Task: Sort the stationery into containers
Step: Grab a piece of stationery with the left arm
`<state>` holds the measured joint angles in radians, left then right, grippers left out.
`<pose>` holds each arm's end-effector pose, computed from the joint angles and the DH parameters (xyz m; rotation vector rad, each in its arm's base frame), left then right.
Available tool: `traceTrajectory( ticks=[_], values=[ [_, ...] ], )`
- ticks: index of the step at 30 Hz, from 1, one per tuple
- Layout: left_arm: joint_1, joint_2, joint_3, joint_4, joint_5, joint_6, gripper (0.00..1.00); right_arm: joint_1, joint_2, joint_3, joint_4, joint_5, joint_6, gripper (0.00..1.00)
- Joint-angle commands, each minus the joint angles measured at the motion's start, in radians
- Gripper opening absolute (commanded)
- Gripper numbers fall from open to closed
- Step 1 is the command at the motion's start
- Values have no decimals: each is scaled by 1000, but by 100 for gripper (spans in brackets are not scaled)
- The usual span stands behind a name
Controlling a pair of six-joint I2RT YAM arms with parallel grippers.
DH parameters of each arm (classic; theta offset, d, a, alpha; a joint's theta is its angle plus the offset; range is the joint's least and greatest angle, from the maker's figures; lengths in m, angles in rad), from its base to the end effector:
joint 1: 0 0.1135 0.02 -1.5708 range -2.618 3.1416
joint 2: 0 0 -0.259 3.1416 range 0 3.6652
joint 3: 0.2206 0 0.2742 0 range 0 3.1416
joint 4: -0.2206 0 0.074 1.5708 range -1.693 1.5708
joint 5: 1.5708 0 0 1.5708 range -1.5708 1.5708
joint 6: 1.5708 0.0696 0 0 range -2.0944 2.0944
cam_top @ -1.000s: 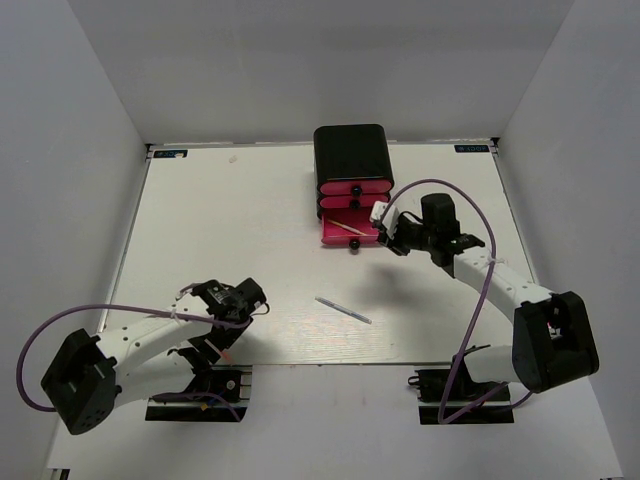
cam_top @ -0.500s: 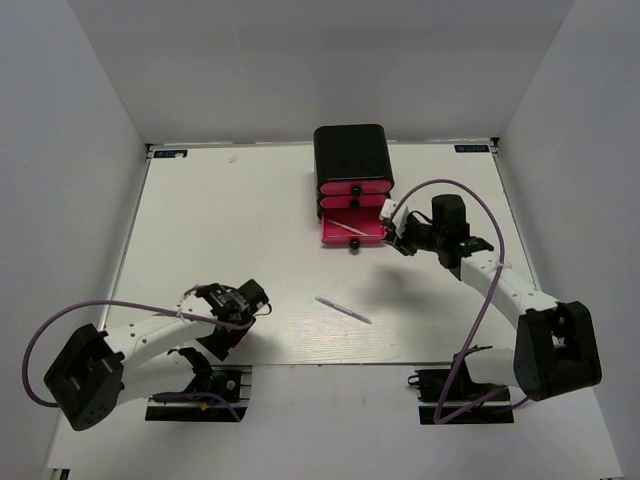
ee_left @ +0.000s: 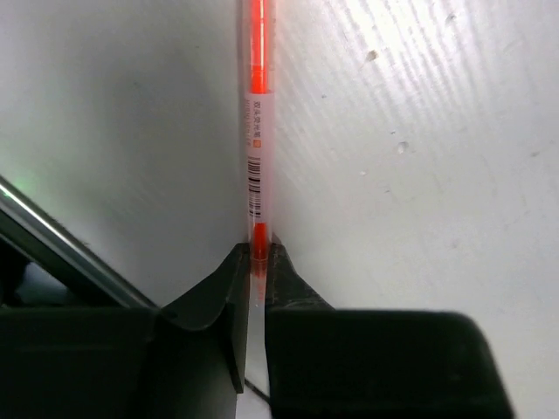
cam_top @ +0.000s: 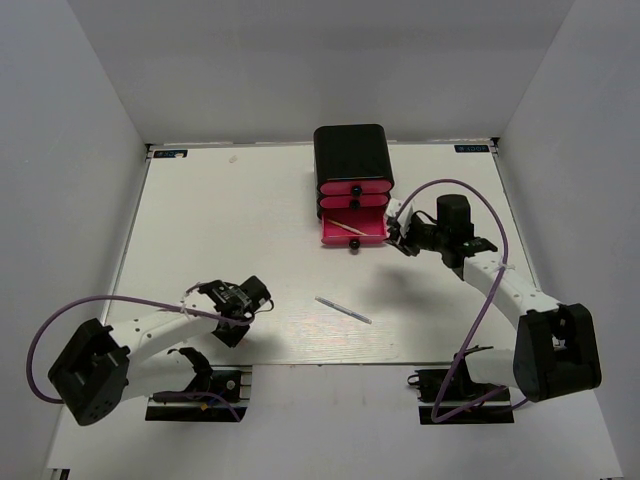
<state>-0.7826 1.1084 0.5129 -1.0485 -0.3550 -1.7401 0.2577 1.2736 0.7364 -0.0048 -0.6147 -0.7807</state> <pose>0.1230 -0.0882 0.1060 -1.2803 2.5068 0.2519 0.2961 0.1196 0.2083 -1.2963 1.5495 0.3192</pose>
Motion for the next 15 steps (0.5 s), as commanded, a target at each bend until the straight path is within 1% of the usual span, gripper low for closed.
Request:
traceTrajectory(
  ticks=[1, 2, 3, 5, 6, 7, 8, 9, 10, 11, 12, 13, 14, 15],
  values=[
    [5, 44, -10, 70, 8, -19, 15, -9, -31, 21, -21, -39, 15, 36],
    [5, 53, -10, 70, 8, -9, 9, -11, -33, 24, -24, -39, 17, 36],
    [5, 53, -10, 70, 8, 0, 0, -11, -36, 23, -29, -40, 17, 36],
    [5, 53, -10, 120, 8, 31, 0, -12, -40, 21, -50, -46, 17, 36],
    [5, 62, 16, 136, 8, 78, 0, -11, -39, 21, -61, -48, 14, 42],
    [5, 62, 35, 152, -2, 115, 0, -11, -42, 30, -76, -78, 0, 50],
    [-6, 77, 61, 197, -13, 167, 0, -12, -39, 34, -130, -92, -9, 59],
    [-21, 91, 137, 211, -28, 229, 0, -14, -39, 38, -145, -105, -17, 78],
    [-21, 134, 182, 222, -41, 354, 0, -11, -39, 40, -158, -146, -31, 90],
    [-21, 161, 228, 237, -41, 428, 0, -14, -39, 38, -185, -160, -37, 90],
    [-21, 188, 319, 267, -41, 500, 0, -12, -37, 37, -198, -183, -43, 90],
    [-21, 214, 361, 290, -41, 636, 0, -11, -39, 28, -199, -189, -39, 90],
    [-30, 263, 436, 310, -41, 699, 0, -11, -39, 27, -192, -191, -32, 90],
    [-30, 283, 467, 374, -41, 765, 0, -11, -42, 20, -187, -183, -5, 90]
  ],
)
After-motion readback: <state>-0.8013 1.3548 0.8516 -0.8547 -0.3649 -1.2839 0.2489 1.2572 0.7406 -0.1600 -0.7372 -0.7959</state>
